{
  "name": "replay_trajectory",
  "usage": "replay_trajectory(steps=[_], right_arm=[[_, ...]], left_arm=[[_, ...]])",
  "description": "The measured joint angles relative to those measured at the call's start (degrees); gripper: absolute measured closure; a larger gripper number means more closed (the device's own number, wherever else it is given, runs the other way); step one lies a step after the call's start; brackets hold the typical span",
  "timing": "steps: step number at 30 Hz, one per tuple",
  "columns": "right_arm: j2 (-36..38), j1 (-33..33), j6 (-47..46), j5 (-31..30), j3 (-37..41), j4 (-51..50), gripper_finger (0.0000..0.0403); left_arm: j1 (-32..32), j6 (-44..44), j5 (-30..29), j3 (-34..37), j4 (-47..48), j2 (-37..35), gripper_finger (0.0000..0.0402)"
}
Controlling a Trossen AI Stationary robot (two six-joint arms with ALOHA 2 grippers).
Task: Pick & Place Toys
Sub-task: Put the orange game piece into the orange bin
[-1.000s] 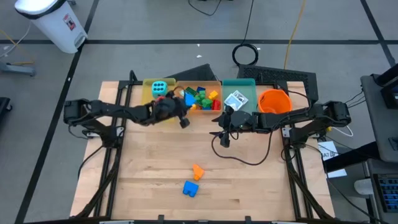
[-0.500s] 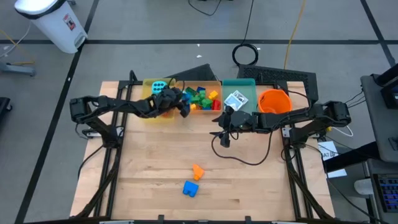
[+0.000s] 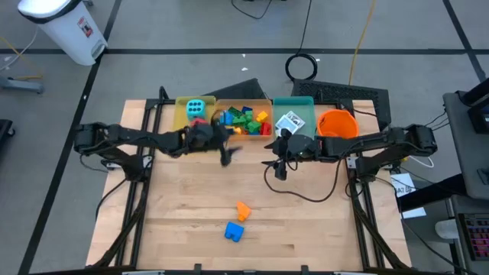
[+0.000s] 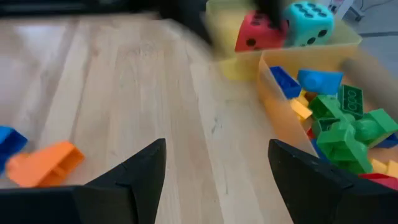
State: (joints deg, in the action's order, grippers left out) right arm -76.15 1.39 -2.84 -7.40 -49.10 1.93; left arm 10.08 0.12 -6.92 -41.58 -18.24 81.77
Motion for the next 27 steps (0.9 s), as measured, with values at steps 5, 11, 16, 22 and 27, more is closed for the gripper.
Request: replay_trajectory(steps=[5, 11, 16, 22, 27], right_arm=[[2.20, -0.52, -1.15, 0.00, -0.02, -0.94, 0.0151], [2.61, -1.88, -1.00, 0.02, 0.00, -1.39, 0.0151], [2.61, -2.40, -1.01, 0.04, 0.00, -0.40, 0.0151], [2.61, -2.64, -1.04, 0.02, 0.00, 0.07, 0.0151], [2.61, -2.64, -1.04, 0.00, 0.00, 0.04, 0.0151]], left_arm=[[-9.17, 0.55, 10.31, 0.02, 0.96, -0.73, 0.0090], [-19.82, 4.99, 14.49, 0.07, 1.47, 4.34, 0.0089], [-25.69, 6.87, 11.61, 0.00, -0.51, 9.80, 0.0089], [-28.37, 6.88, 8.83, 0.04, -4.26, 16.93, 0.0089], [-27.71, 6.87, 6.47, 0.01, -10.61, 21.58, 0.0089]])
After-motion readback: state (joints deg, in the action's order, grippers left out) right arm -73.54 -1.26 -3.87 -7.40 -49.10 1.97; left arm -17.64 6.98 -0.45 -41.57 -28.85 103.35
